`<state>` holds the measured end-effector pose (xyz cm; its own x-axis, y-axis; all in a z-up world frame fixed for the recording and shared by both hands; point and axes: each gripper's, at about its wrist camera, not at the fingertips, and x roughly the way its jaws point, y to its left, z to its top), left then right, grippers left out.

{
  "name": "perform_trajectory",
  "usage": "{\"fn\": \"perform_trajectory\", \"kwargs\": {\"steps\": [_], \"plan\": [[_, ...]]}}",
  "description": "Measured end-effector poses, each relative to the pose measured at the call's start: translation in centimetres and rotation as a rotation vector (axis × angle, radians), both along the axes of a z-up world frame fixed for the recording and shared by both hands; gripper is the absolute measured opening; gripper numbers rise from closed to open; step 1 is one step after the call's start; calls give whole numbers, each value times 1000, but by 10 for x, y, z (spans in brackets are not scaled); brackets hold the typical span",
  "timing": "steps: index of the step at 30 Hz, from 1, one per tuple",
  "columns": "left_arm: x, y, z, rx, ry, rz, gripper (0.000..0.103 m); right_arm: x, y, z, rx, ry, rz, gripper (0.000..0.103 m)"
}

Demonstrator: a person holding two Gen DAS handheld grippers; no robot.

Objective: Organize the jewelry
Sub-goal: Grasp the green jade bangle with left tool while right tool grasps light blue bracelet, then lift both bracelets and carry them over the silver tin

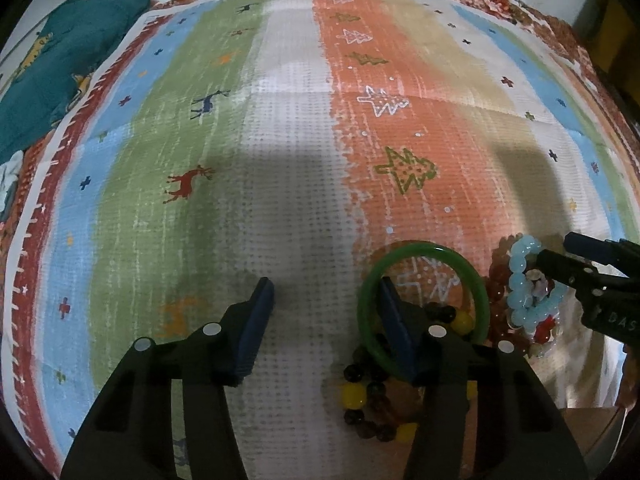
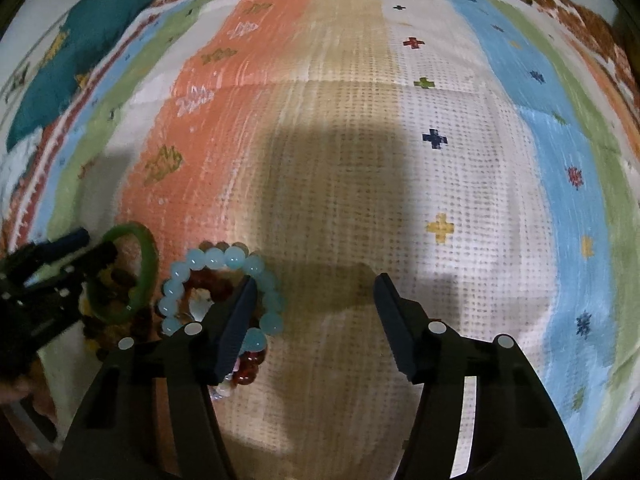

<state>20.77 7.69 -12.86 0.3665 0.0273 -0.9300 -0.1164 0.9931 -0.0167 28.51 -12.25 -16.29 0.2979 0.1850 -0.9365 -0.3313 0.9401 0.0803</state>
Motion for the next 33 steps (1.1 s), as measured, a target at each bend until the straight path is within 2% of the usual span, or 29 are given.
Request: {"fn": "perform_trajectory", "kwargs": {"steps": [3,6,7,11,13,18,33], "plan": [[0,-2,-1,24,8,-8,43,0,-1,-1,-22,-2,0,50],[0,0,-1,29,19,0,20,0,-4,-2,-28,1,-1,42],[0,1,-1,33,24,1,9,1,-5,-2,-27,1,4,39],[-1,2,-2,34,24,-13,7,-3,-3,0,-30,-4,43,12],[-2,4,0,17,26,-7,7,-4,0,1,-43,-20,72,12],[-4,5,11,-14,11,-4,7,-3,-3,7,-4,-14,82,12],[-35,-17,64,-71,-98,-29,7,-38,-14,76,100,-116,103,12]]}}
